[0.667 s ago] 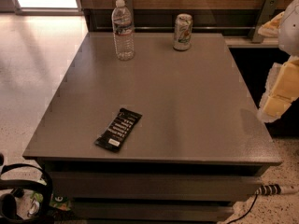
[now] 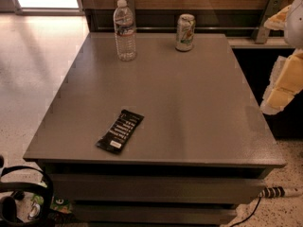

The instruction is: Move 7up can near rxbar chocolate

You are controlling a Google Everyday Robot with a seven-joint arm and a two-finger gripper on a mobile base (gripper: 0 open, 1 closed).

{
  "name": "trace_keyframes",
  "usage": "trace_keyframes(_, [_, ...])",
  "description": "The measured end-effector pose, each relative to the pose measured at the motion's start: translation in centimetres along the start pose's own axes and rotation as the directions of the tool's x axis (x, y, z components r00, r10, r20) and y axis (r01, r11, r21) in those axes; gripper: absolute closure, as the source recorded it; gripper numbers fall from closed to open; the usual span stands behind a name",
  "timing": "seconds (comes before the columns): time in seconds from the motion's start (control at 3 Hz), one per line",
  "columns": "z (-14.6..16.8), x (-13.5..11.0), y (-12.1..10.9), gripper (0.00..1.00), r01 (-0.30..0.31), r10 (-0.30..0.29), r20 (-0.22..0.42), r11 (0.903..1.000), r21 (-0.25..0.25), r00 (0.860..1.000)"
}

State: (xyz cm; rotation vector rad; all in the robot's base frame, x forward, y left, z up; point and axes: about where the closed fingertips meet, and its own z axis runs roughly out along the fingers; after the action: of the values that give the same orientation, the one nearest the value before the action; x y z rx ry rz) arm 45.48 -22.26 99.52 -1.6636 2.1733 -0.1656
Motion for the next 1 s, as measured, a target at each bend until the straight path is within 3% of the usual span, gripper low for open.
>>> trace_keyframes(0.33, [0.9,2.0,-5.1,0.00,-0.110,0.101,0.080,0.9880,0.109,0.992])
trace_keyframes(0.67, [2.8,3.6,-7.6,0.00,-0.261,0.223,0.221,0.9512,0.164,0.950])
trace_keyframes(1.0, [4.8,3.5,-10.3,0.00,-0.373,0.286,0.378,0.9101,0.181,0.881])
